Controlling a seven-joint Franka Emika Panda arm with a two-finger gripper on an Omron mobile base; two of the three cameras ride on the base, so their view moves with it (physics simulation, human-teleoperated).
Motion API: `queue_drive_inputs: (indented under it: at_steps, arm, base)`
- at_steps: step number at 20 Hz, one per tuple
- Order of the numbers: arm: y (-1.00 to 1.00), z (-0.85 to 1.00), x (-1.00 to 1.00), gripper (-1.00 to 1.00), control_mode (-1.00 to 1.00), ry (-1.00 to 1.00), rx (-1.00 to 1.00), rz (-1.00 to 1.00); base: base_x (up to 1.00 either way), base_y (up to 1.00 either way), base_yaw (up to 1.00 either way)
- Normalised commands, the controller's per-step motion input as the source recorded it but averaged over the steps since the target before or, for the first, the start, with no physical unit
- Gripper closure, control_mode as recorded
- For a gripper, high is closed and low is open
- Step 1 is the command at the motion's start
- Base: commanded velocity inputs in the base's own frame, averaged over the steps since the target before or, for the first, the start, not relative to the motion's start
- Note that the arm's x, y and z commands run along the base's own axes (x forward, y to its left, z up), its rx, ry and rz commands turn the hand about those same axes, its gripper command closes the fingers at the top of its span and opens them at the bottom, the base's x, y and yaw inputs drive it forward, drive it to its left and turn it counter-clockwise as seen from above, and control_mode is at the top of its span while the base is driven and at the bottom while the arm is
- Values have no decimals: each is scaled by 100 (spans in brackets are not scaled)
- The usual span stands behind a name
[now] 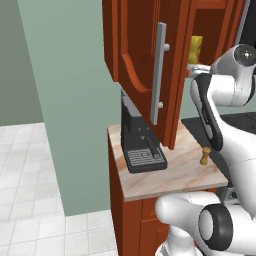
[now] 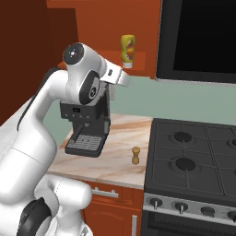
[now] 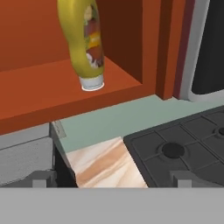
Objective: Take 2 condiments from the cabinet and move them on the counter near the stove.Make sure the condiments are lined up with each other, next to each other.
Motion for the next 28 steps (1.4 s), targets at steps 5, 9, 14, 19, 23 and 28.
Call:
queue_drive_inputs:
  at_steps: [5,9,14,19,23,28]
  arm:
    - [4,45,7,-100,-100,0,0,-4]
    - [9,31,9,-100,-100,0,-3,-3]
    - [13,6,18,-100,-100,-1,-3,-1]
    - [7,0,28,-100,-100,-1,-4,-1]
    - [0,7,25,-100,-100,0,-1,-2]
    - [0,10,21,-100,-100,0,0,-1]
  base:
    - [0,0,0]
    - [0,0,0]
    - [0,0,0]
    - [0,0,0]
    - [0,0,0]
    - [0,0,0]
